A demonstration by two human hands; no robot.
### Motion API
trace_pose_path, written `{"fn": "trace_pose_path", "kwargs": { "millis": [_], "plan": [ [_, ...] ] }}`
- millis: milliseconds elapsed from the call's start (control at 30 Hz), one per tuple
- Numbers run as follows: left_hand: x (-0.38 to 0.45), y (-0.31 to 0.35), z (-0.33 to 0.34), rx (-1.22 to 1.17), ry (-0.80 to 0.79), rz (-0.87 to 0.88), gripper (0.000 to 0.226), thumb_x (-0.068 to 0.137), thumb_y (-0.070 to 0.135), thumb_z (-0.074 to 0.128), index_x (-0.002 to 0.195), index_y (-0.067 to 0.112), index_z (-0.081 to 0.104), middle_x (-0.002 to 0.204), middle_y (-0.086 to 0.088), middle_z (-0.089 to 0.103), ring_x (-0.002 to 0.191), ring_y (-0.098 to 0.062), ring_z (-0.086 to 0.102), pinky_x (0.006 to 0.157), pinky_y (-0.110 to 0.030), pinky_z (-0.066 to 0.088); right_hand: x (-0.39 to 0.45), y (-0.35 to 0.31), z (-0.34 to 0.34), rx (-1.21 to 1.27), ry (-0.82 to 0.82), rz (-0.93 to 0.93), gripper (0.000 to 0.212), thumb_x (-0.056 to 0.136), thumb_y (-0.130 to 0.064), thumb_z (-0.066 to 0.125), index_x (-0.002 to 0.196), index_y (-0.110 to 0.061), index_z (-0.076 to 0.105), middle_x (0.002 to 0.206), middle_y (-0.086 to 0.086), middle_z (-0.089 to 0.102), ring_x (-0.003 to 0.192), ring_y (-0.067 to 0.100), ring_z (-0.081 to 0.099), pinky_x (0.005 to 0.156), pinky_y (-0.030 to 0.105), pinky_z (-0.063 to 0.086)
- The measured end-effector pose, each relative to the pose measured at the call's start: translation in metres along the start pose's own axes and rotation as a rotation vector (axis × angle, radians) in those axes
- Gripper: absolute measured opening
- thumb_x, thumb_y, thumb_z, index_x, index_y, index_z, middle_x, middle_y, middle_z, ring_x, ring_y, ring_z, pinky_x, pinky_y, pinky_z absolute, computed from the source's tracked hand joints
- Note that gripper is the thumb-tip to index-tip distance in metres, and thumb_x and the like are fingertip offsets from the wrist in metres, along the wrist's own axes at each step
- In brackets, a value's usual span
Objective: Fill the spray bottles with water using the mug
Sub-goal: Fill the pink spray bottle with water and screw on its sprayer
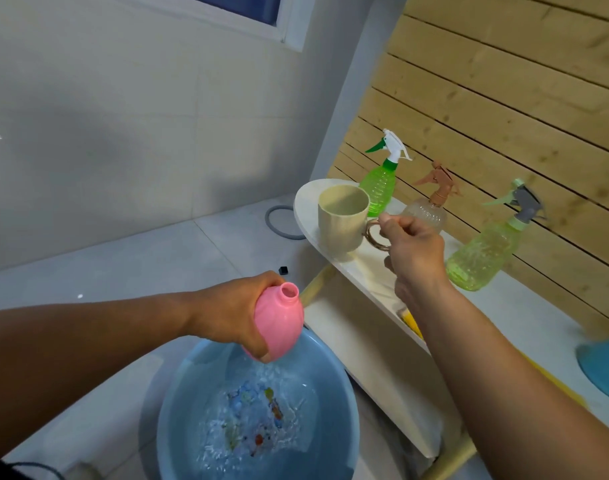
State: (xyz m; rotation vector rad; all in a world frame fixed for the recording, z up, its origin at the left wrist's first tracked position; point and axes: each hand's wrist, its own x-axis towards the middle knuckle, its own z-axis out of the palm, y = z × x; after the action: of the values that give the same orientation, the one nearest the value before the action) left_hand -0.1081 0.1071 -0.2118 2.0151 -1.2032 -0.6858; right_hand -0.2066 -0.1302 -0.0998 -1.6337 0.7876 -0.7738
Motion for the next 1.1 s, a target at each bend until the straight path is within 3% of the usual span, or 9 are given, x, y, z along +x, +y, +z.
{"fn": "trace_pose_path", "kwargs": {
  "millis": [133,400,767,900,967,1033,1100],
  "plan": [
    [0.0,-0.004,-0.002,0.005,0.012,0.01,0.098,0.059,0.039,0.101,0.136,0.044,0.041,0.128,0.02,0.054,0.118,-0.01,0.058,0.088,-0.033,0.062,0.025,0.01,0.026,0.111,0.002,0.19,0.023,0.096,-0.025,0.07,0.078,-0.018,0.057,0.079,0.002,0.062,0.042,0.011,0.032,0.04,0.021,0.03],
    [0.001,-0.007,-0.007,-0.018,0.031,0.022,0.096,0.059,0.039,0.101,0.134,0.046,0.041,0.128,0.021,0.054,0.118,-0.01,0.059,0.088,-0.032,0.062,0.052,0.026,0.048,0.262,0.035,0.381,0.02,0.097,-0.017,0.068,0.084,-0.013,0.054,0.073,0.005,0.057,0.04,0.009,0.042,0.04,0.016,0.04],
    [0.005,-0.007,-0.009,-0.007,0.027,0.043,0.095,0.06,0.038,0.101,0.134,0.046,0.041,0.127,0.022,0.054,0.118,-0.01,0.059,0.089,-0.03,0.062,0.053,0.022,0.048,0.206,-0.046,0.424,0.011,0.099,-0.017,0.065,0.097,-0.008,0.06,0.075,0.008,0.059,0.034,0.01,0.052,0.044,0.019,0.053],
    [0.004,-0.006,-0.009,-0.014,0.031,0.033,0.094,0.06,0.037,0.101,0.132,0.047,0.041,0.126,0.022,0.054,0.116,-0.009,0.059,0.086,-0.027,0.062,0.05,0.012,0.042,0.098,-0.054,0.364,0.022,0.095,-0.028,0.07,0.1,-0.01,0.058,0.083,0.005,0.058,0.051,0.015,0.061,0.05,0.023,0.058],
    [0.004,-0.006,-0.01,-0.014,0.029,0.035,0.094,0.06,0.038,0.101,0.132,0.047,0.042,0.126,0.022,0.054,0.116,-0.009,0.059,0.086,-0.028,0.062,0.05,0.006,0.032,-0.002,-0.03,0.241,0.031,0.093,-0.036,0.072,0.104,-0.01,0.059,0.083,0.005,0.06,0.057,0.016,0.061,0.044,0.023,0.052],
    [0.004,-0.006,-0.009,-0.019,0.033,0.033,0.094,0.059,0.038,0.101,0.132,0.048,0.043,0.126,0.023,0.055,0.116,-0.008,0.059,0.087,-0.029,0.062,0.051,0.003,0.016,-0.195,-0.001,0.079,0.037,0.09,-0.043,0.072,0.108,-0.011,0.062,0.08,0.001,0.062,0.063,0.017,0.062,0.049,0.026,0.043],
    [0.004,-0.005,-0.008,-0.025,0.033,0.033,0.093,0.059,0.037,0.101,0.131,0.048,0.044,0.125,0.023,0.056,0.115,-0.007,0.06,0.086,-0.029,0.062,0.052,0.004,-0.008,-0.411,-0.026,-0.04,0.033,0.088,-0.042,0.072,0.1,-0.012,0.067,0.075,0.0,0.063,0.068,0.021,0.061,0.056,0.03,0.045]
  ]
}}
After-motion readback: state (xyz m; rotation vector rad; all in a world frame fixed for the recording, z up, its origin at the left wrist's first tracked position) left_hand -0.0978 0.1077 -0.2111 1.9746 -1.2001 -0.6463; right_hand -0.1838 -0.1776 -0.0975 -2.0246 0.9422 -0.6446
